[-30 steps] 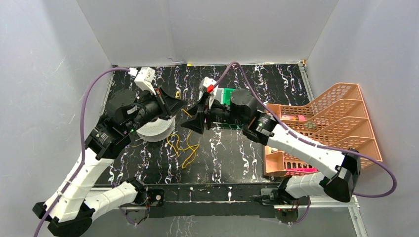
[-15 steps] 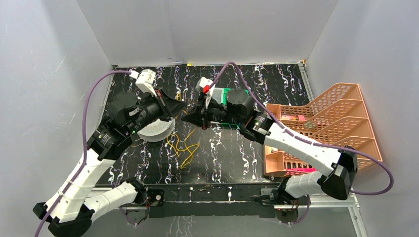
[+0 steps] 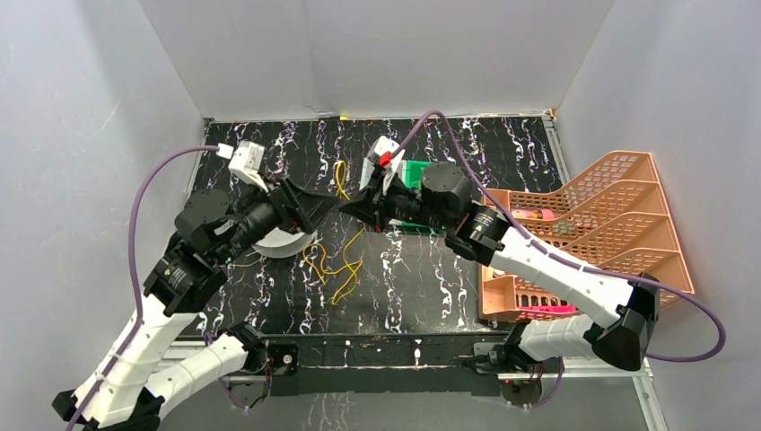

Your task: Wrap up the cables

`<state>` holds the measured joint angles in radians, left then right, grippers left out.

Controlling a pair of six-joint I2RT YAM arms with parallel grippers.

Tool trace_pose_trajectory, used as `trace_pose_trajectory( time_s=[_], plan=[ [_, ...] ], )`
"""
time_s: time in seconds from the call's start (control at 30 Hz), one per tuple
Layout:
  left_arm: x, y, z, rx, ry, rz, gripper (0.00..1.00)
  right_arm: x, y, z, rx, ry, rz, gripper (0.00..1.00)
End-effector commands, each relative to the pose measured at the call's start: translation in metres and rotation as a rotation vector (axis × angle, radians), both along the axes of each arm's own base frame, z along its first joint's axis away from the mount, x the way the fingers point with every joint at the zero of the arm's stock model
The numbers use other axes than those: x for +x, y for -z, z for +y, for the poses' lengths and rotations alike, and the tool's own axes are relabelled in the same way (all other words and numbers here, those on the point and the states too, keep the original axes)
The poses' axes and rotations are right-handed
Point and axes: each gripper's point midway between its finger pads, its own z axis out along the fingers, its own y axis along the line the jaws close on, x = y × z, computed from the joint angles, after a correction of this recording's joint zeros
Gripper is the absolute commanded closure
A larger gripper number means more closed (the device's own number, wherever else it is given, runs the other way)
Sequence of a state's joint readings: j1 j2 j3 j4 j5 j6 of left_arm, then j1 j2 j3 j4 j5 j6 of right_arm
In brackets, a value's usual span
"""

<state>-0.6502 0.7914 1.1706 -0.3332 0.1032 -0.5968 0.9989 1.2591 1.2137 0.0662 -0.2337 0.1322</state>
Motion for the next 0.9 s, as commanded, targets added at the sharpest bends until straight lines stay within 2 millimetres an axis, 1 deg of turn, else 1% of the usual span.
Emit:
trace_pose_trajectory(
  time_s=[0.0,0.1,0.17,0.3,0.37,0.47,0.57,0.73,0.87],
  plan=[
    [-0.01,-0.008,0.015,0.0,-0.02,-0.092,0.28,0.011,-0.012,-0.009,-0.009,0.081,-0.013,1.0],
    [-0.017,-0.008,0.025,0.027,-0.033,-0.137,0.24,0.016,-0.006,-0.013,-0.033,0.085,0.014,1.0],
    [-0.021,-0.008,0.029,0.058,-0.025,-0.169,0.23,0.012,-0.005,-0.016,-0.032,0.041,0.025,1.0],
    [-0.02,0.011,0.042,0.197,-0.047,-0.176,0.21,0.01,-0.002,-0.028,-0.023,-0.061,0.075,1.0],
    [-0.022,0.021,0.042,0.247,-0.019,-0.185,0.2,0.009,0.0,-0.038,-0.014,-0.127,0.118,1.0],
    [-0.028,0.033,0.03,0.273,0.069,-0.188,0.17,-0.004,0.0,-0.049,-0.009,-0.248,0.153,1.0],
    [-0.03,0.042,0.015,0.266,0.15,-0.177,0.16,-0.025,0.001,-0.054,-0.011,-0.377,0.162,1.0],
    [-0.039,0.051,-0.022,0.187,0.341,-0.151,0.14,-0.058,0.011,-0.062,-0.009,-0.572,0.189,1.0],
    [-0.046,0.053,-0.038,0.144,0.439,-0.146,0.14,-0.079,0.013,-0.072,0.016,-0.683,0.185,1.0]
  ],
)
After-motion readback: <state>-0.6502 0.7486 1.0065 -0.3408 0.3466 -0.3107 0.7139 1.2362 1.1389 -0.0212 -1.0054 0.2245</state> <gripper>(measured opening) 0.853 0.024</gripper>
